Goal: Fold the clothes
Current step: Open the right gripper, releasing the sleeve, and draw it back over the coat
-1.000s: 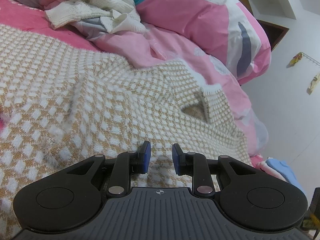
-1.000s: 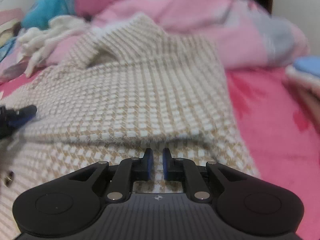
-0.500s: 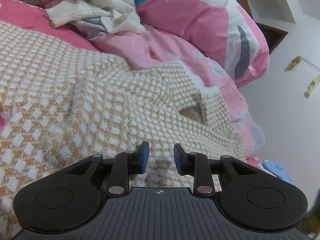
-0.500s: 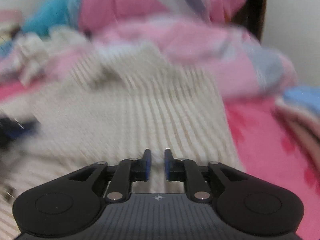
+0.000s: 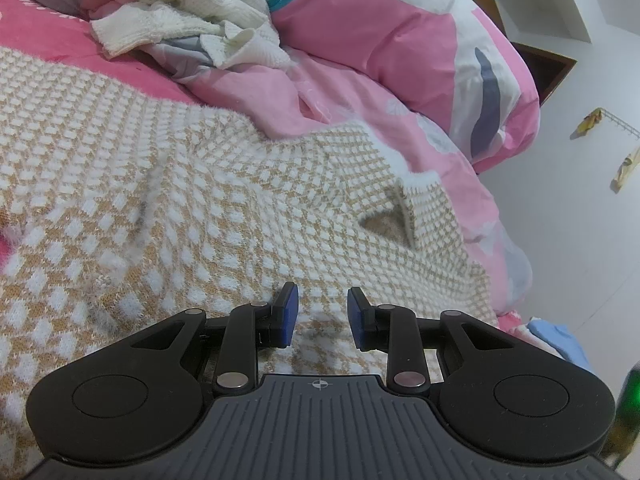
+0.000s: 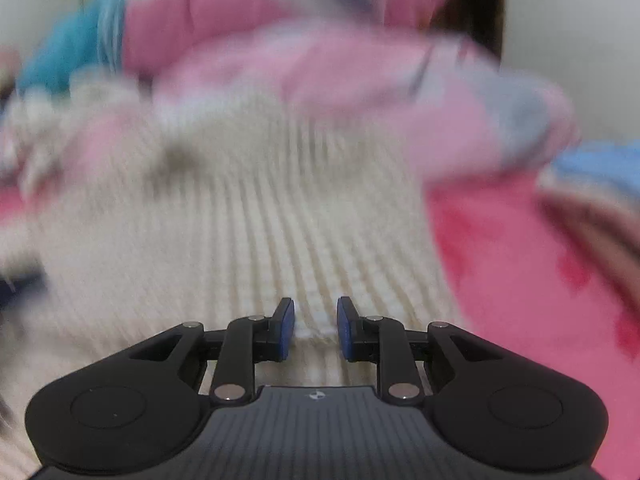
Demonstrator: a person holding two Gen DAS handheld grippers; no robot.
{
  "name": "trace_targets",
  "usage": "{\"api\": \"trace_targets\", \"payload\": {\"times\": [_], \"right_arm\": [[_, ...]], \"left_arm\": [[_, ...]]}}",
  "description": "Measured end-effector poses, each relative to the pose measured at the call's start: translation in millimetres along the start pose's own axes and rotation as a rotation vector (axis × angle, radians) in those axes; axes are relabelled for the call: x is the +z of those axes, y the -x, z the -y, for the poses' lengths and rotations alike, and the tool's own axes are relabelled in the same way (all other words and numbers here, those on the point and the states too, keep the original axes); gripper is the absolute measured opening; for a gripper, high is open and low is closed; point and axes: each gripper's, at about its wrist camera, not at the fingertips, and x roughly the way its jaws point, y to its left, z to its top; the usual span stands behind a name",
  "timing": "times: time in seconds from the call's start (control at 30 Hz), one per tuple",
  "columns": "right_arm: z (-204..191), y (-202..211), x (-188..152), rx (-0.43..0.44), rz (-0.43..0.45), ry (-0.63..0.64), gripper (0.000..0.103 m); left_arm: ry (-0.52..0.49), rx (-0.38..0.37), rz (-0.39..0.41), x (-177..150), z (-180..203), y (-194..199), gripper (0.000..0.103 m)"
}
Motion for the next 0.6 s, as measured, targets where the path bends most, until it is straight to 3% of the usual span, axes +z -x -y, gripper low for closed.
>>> {"api": "trace_targets", "payload": {"times": [0.13, 0.33, 0.47, 0.5, 0.6], "right_arm": [[-8.2, 3.6, 6.1, -0.03, -0.043, 0.042, 0.024], [-53.5, 31.3, 25.1, 0.068, 0.08, 0.086, 0.024], [-80.0, -4.9, -0.4, 0.069, -0.025, 0.182, 0.025], [-86.6, -5.3, -6.8, 0.048, -0.01, 0.231, 0.025], [-95.6, 4.3, 8.7, 0.033, -0.019, 0.238, 0.024]], "left_arm": [[0.0, 0.001, 0.0, 0.0, -0.8, 0.3, 0.028], [-0.002, 0.003, 0.0, 0.2, 0.2, -0.6, 0.028], [-0.001, 0.002, -0.002, 0.7, -0.1, -0.7, 0.028], [-0.001, 0.002, -0.002, 0.9, -0.2, -0.7, 0.028], [-0.002, 0.003, -0.002, 1.4, -0.2, -1.0, 0.028]]}}
